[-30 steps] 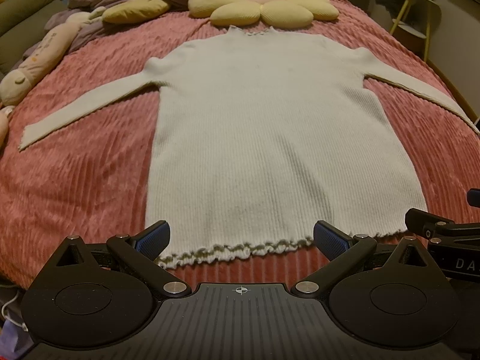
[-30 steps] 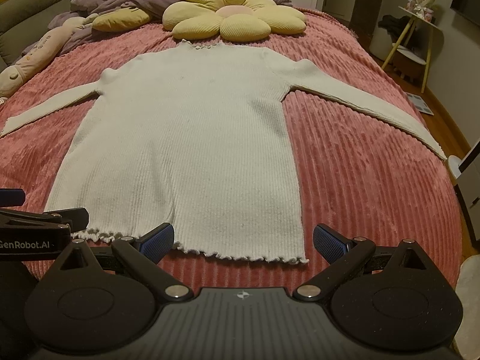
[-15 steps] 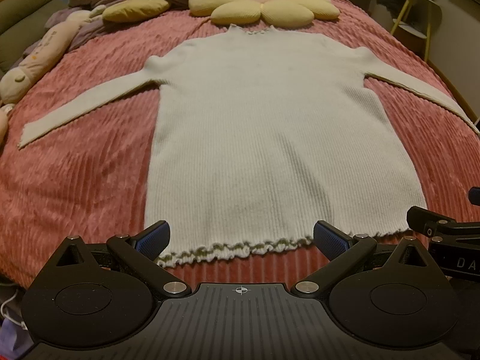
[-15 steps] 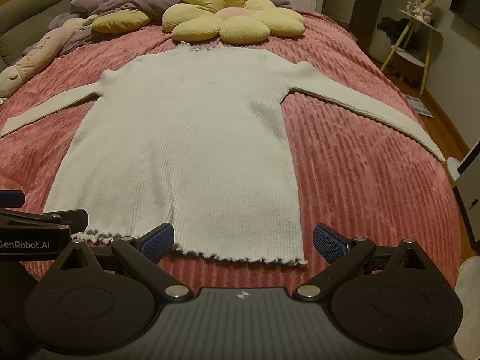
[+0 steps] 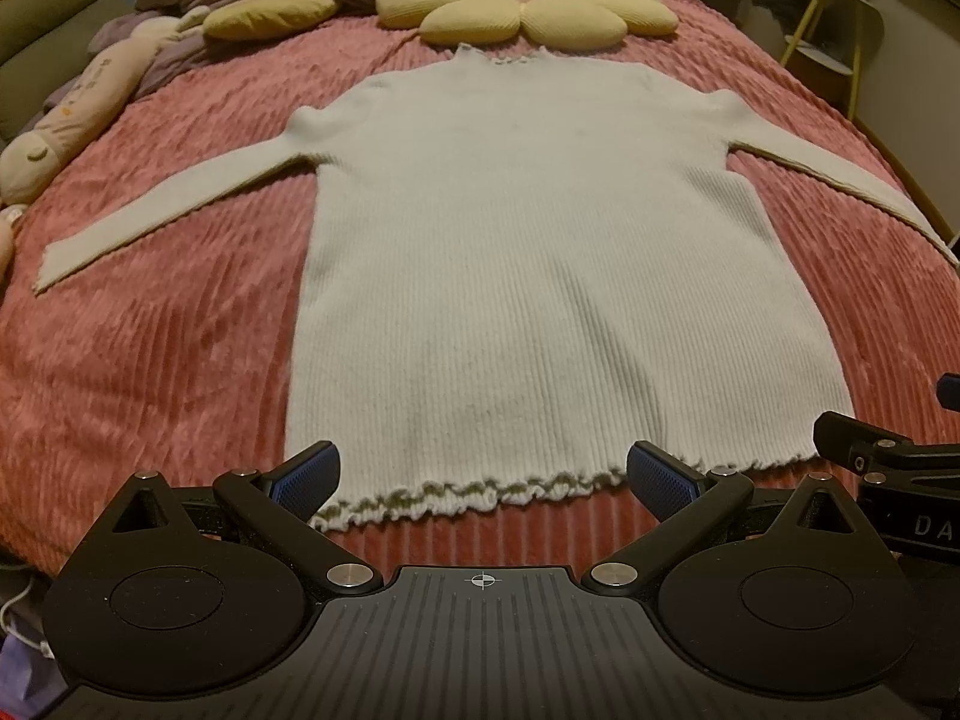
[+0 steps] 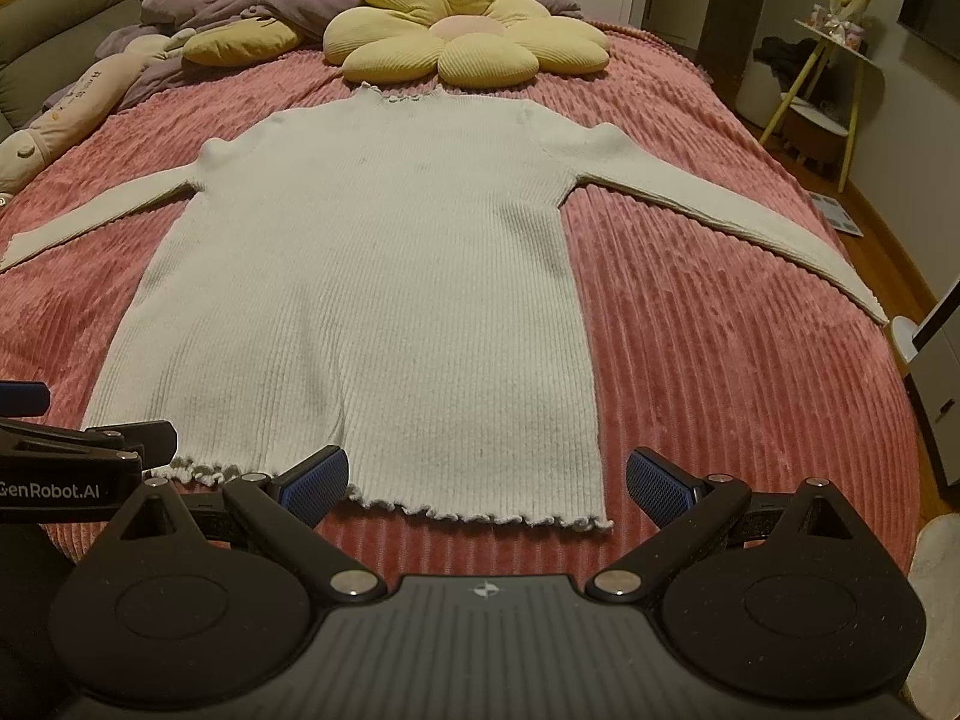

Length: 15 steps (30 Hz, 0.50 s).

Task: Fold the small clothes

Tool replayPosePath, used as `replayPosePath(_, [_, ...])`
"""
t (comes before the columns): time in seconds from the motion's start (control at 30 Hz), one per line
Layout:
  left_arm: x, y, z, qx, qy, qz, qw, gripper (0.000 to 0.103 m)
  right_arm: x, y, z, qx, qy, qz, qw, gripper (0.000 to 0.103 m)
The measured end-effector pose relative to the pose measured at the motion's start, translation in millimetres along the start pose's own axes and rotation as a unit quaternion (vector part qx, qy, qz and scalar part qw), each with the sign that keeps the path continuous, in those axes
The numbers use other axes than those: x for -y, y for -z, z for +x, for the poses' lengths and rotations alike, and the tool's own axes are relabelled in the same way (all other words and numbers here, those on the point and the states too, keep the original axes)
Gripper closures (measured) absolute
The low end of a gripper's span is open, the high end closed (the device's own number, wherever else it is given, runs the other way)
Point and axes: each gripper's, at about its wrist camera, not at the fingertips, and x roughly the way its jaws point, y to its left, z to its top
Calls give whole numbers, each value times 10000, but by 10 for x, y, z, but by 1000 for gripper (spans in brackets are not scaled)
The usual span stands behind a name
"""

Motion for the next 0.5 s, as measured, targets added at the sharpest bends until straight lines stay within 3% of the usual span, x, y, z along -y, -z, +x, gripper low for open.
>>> replayPosePath(0.5, [11,-9,20,-21,8,-1,10000,0,12,6,7,26,-38,25,10000,4])
